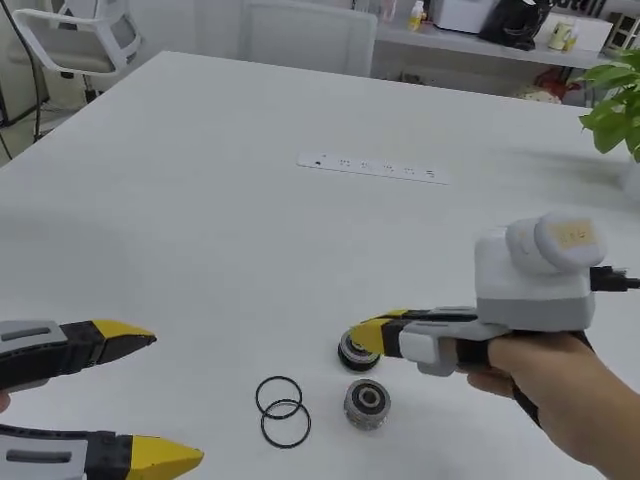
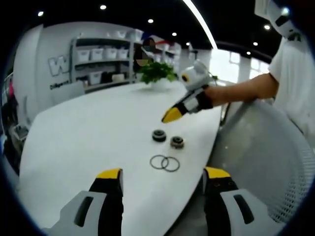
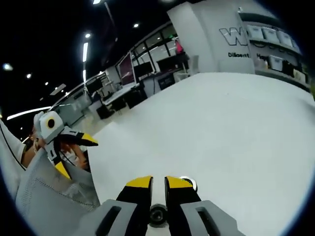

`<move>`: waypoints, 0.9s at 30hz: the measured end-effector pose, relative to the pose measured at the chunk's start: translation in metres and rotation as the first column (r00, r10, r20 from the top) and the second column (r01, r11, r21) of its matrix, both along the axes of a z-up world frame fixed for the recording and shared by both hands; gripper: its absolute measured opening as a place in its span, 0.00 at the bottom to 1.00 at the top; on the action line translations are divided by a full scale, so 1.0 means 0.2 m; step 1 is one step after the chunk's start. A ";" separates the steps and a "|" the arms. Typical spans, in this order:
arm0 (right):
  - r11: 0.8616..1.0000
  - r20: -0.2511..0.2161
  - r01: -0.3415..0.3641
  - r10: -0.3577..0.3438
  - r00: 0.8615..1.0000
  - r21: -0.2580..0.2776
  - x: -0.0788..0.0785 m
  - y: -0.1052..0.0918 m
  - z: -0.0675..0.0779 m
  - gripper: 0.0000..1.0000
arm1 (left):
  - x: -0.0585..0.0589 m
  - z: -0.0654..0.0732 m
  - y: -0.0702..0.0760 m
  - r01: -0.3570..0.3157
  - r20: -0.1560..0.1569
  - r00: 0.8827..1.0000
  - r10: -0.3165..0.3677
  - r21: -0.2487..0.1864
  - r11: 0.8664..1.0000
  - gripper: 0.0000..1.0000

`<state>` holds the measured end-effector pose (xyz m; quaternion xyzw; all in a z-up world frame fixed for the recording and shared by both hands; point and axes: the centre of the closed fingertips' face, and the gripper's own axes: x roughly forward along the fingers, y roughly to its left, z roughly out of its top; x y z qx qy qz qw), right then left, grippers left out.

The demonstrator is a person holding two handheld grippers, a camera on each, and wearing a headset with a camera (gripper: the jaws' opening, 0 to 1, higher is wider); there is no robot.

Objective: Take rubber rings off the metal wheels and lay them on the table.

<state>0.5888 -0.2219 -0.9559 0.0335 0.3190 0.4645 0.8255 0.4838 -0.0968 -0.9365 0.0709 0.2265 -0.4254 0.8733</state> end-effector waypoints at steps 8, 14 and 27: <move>0.994 0.011 0.102 -0.102 0.995 0.025 0.09 -0.13 0.04 0.06 | 0.00 0.01 0.00 0.001 0.008 1.000 -0.001 0.002 1.000 0.67; 0.991 -0.004 0.133 -0.133 0.991 0.004 0.11 -0.19 0.00 0.07 | 0.01 0.05 0.00 0.019 0.026 0.999 -0.019 0.014 1.000 0.68; 0.991 -0.040 0.119 -0.122 0.992 -0.053 0.08 -0.21 -0.09 0.07 | 0.17 0.31 0.01 0.052 0.145 0.988 -0.055 0.029 0.998 0.69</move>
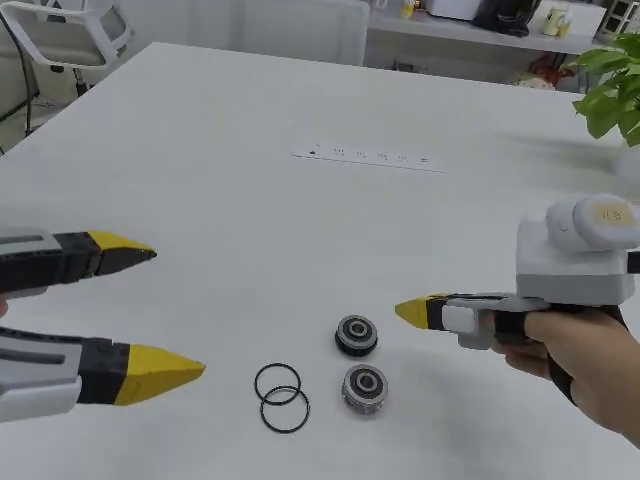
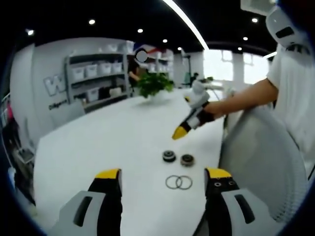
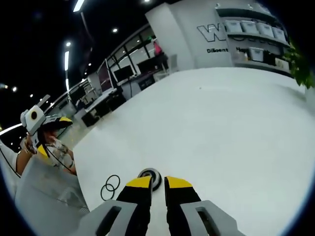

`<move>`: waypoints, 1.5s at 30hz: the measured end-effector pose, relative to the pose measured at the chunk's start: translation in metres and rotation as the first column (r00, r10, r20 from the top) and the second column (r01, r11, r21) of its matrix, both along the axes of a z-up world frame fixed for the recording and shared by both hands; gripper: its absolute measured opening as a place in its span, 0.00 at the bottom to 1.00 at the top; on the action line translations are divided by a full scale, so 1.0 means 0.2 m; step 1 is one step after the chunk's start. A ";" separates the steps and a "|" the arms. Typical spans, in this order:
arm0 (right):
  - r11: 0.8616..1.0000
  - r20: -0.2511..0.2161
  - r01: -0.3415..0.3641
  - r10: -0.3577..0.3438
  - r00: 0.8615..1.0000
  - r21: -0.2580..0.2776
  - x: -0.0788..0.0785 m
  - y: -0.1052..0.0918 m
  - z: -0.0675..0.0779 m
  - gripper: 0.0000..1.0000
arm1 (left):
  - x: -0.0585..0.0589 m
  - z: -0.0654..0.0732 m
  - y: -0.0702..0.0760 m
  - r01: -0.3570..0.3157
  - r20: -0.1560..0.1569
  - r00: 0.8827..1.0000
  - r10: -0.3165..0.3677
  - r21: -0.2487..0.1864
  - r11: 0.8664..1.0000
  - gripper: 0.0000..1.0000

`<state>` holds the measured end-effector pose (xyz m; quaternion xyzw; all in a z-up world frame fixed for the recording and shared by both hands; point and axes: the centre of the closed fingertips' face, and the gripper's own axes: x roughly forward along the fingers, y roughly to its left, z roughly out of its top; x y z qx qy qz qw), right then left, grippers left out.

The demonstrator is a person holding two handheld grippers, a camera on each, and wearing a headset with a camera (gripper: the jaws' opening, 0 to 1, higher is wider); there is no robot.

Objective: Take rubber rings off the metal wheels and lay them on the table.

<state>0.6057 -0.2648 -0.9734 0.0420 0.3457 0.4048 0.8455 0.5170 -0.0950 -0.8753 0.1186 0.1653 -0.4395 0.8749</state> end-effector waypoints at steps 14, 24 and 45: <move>1.000 -0.012 -0.006 0.006 1.000 -0.020 0.00 -0.04 -0.04 0.08 | 0.24 0.19 -0.25 0.143 0.102 0.984 -0.149 0.066 0.988 0.68; 1.000 -0.009 -0.022 0.021 1.000 -0.022 0.00 -0.04 -0.05 0.09 | 0.38 0.23 -0.54 0.259 0.145 0.955 -0.260 0.029 0.966 0.64; 0.988 0.018 -0.141 0.142 0.990 -0.070 -0.05 0.03 -0.15 0.18 | 0.49 -0.29 -0.71 0.210 0.046 0.977 -0.208 -0.031 0.977 0.42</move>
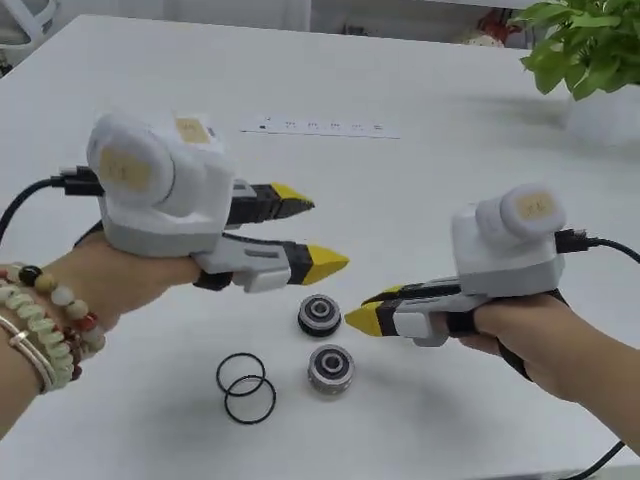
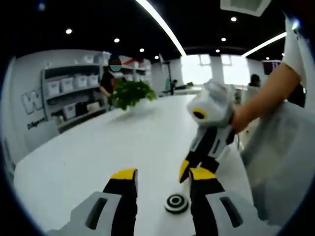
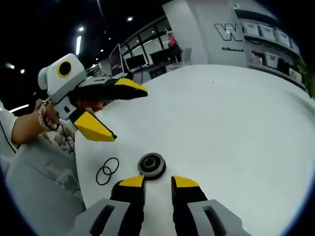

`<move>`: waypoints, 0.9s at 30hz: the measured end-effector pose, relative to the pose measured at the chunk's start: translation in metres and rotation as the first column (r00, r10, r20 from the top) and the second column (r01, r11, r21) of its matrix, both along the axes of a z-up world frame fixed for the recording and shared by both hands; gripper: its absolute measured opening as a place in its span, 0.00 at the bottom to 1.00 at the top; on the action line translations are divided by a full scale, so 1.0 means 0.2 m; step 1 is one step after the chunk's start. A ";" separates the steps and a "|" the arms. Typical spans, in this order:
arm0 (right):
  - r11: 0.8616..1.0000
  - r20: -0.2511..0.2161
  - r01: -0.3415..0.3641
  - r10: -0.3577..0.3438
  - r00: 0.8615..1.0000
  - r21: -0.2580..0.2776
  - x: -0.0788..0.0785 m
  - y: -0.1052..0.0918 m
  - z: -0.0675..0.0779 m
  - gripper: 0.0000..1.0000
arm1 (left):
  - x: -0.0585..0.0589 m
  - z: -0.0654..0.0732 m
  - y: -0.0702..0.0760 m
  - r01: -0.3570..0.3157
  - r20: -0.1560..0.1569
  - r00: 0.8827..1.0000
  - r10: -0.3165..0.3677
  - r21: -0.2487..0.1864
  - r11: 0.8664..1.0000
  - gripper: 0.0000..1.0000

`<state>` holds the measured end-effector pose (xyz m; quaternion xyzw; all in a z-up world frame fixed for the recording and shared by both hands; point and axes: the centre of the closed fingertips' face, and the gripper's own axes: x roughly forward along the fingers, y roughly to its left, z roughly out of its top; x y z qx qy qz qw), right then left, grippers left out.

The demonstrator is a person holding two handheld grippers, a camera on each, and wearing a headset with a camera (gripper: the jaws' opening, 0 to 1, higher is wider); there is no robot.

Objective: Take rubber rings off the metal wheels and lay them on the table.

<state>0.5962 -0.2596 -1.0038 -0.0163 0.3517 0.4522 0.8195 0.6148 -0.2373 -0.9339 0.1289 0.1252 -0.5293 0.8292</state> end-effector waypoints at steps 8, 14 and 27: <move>0.999 0.016 -0.038 0.039 0.999 -0.028 -0.02 0.02 -0.03 0.20 | -0.03 -0.15 -0.02 -0.003 -0.073 0.997 0.005 0.031 1.000 0.35; 0.997 0.015 -0.051 0.052 0.999 -0.051 -0.04 0.04 -0.06 0.22 | -0.07 -0.26 -0.04 0.010 -0.123 0.992 0.002 0.100 0.995 0.29; 0.996 0.029 -0.067 0.069 0.997 -0.058 -0.04 0.05 -0.06 0.21 | -0.06 -0.33 -0.03 -0.011 -0.127 0.991 0.032 0.162 0.987 0.17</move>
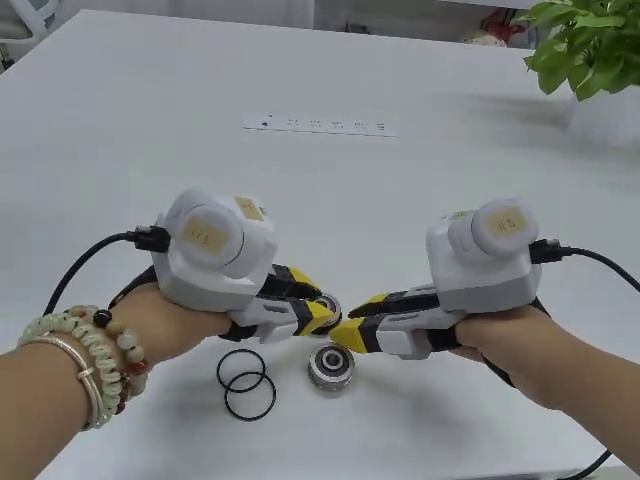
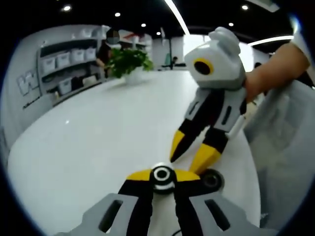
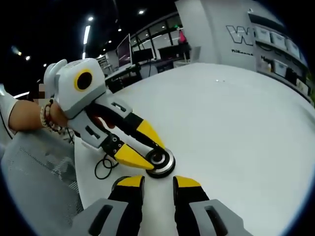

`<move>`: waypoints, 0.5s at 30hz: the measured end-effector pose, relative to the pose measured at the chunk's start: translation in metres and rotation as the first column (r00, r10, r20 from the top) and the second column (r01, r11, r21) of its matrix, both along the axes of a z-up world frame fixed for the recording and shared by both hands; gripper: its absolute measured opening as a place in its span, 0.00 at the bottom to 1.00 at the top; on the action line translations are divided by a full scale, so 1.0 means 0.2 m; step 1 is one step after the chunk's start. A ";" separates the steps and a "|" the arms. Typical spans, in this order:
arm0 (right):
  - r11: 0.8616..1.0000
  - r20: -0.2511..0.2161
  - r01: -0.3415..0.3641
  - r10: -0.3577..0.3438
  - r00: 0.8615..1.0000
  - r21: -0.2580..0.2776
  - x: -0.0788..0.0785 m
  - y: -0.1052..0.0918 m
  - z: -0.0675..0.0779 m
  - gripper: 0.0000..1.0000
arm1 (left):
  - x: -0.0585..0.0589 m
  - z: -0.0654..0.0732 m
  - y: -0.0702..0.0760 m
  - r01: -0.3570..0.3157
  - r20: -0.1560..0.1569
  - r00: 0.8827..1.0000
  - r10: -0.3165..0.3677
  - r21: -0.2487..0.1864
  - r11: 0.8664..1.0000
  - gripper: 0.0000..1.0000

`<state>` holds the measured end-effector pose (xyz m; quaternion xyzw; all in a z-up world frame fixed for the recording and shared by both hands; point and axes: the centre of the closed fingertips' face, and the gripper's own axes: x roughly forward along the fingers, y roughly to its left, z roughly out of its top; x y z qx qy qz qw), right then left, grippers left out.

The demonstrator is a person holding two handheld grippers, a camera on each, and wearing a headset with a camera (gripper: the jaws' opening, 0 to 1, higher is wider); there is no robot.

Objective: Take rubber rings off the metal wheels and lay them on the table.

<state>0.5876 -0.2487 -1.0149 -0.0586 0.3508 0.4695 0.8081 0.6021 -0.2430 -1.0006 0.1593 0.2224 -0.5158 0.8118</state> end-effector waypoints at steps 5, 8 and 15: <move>1.000 0.002 -0.001 0.001 1.000 -0.001 0.00 0.00 0.00 0.20 | 0.00 0.00 0.00 -0.017 -0.011 1.000 0.017 -0.009 1.000 0.16; 1.000 0.008 -0.005 0.005 1.000 -0.005 0.00 0.01 -0.01 0.19 | 0.00 0.01 0.01 -0.020 -0.009 1.000 0.020 -0.007 1.000 0.15; 1.000 0.033 -0.001 0.001 0.999 -0.014 0.01 0.01 -0.02 0.19 | -0.02 0.02 0.00 -0.011 -0.028 1.000 0.010 -0.023 1.000 0.15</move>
